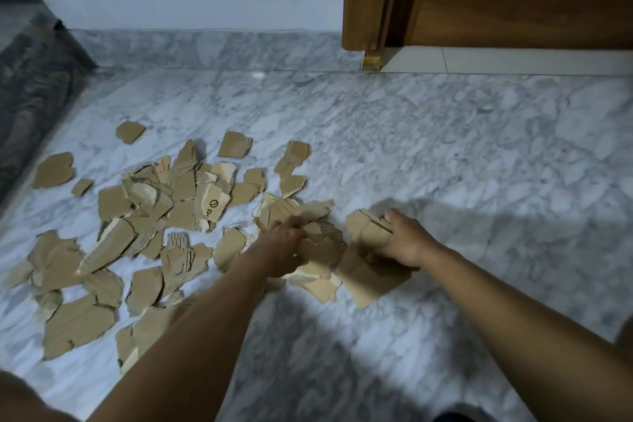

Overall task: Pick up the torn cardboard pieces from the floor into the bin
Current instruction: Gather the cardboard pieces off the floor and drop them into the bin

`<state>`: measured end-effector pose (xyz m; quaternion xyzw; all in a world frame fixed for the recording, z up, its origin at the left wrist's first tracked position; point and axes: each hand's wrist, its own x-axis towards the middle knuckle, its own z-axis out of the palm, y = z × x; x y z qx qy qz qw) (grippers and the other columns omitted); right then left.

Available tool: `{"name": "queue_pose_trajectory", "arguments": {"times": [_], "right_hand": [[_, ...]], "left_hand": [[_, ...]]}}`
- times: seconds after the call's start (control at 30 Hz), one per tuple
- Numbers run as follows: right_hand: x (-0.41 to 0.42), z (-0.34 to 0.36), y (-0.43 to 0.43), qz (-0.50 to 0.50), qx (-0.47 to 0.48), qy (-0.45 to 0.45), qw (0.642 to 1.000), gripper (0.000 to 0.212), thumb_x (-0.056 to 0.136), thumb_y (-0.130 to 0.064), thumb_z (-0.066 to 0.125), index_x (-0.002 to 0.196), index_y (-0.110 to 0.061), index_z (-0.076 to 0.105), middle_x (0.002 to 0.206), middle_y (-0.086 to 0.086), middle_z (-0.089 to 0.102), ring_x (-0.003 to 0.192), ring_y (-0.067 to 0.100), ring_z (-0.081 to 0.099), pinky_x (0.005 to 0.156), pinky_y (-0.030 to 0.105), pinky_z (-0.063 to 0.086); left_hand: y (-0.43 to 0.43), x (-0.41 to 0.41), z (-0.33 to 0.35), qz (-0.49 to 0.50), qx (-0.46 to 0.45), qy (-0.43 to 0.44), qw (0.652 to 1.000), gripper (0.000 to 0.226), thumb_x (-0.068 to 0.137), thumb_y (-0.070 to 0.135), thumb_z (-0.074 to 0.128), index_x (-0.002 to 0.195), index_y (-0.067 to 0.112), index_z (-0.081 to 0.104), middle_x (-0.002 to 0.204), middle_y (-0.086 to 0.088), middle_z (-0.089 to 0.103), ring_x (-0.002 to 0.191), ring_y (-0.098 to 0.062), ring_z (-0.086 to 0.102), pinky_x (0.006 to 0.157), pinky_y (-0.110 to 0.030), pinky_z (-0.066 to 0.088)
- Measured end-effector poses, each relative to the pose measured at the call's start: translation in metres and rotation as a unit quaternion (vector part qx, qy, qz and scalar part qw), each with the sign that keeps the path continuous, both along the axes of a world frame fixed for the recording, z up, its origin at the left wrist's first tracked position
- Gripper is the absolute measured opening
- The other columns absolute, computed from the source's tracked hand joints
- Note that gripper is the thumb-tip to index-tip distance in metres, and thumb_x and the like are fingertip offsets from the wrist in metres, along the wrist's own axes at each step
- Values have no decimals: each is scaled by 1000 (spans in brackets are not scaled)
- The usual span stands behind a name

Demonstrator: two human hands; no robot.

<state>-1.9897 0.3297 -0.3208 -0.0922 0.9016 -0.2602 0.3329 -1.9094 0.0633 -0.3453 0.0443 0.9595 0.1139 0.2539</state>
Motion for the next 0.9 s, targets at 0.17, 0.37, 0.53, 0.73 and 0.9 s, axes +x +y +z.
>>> {"name": "queue_pose_trajectory", "arguments": {"times": [0.17,0.37,0.53,0.73,0.9], "right_hand": [[-17,20,17,-7,10,-36,999,57,59,-39,93,105,-24,62,102,-6,69,95,15,65,81,30,52],[-39,56,8,-2,-64,-66,996,46,67,-30,92,103,-20,66,100,-5,73,96,13,68,85,30,53],[-23,40,-42,42,-41,-66,996,72,43,-55,90,104,-25,65,99,-8,73,94,15,69,91,41,56],[23,7,-100,51,10,-82,995,83,58,-52,89,130,-25,57,127,4,63,115,28,60,96,38,52],[62,-20,-126,-29,101,-10,994,87,79,-60,71,145,-19,32,140,14,24,126,41,34,95,45,44]], "left_hand": [[0,6,9,99,82,4,992,48,85,22,70,129,14,54,118,-12,58,104,-28,60,86,-34,50],[-48,0,50,256,167,-3,952,39,87,15,69,118,13,46,103,-16,62,78,-26,58,61,-31,46],[-95,5,77,316,168,-8,933,34,83,35,74,100,7,65,88,-8,67,76,-25,63,59,-27,44],[-107,23,63,363,202,-2,910,43,75,39,77,98,3,69,85,-14,70,73,-30,66,62,-40,54],[-100,20,40,381,254,23,889,39,76,37,75,100,7,71,92,-13,73,85,-31,70,76,-53,59]]}}
